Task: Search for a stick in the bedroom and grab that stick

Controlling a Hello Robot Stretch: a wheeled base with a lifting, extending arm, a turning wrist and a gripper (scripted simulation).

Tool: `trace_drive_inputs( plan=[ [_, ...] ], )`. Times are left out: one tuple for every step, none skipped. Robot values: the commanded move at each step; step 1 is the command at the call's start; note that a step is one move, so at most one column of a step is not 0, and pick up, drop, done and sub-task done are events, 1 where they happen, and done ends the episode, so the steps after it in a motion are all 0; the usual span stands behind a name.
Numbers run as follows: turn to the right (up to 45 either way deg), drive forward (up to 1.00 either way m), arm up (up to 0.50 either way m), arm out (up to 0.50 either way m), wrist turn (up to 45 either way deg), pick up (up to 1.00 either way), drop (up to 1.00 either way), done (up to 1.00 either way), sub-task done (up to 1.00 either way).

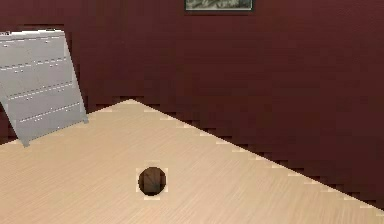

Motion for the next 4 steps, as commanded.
trace_drive_inputs(
  plan=[
    [0.0, 0.00, 0.00, 0.00, 45.0, 0.00, 0.00, 0.00, 0.00],
    [0.0, 0.00, 0.00, 0.00, 45.0, 0.00, 0.00, 0.00, 0.00],
    [0.0, 0.00, -0.30, 0.00, 0.0, 0.00, 0.00, 0.00, 0.00],
    [0.0, 0.00, 0.00, 0.00, 0.0, 1.00, 0.00, 0.00, 0.00]
  ],
)
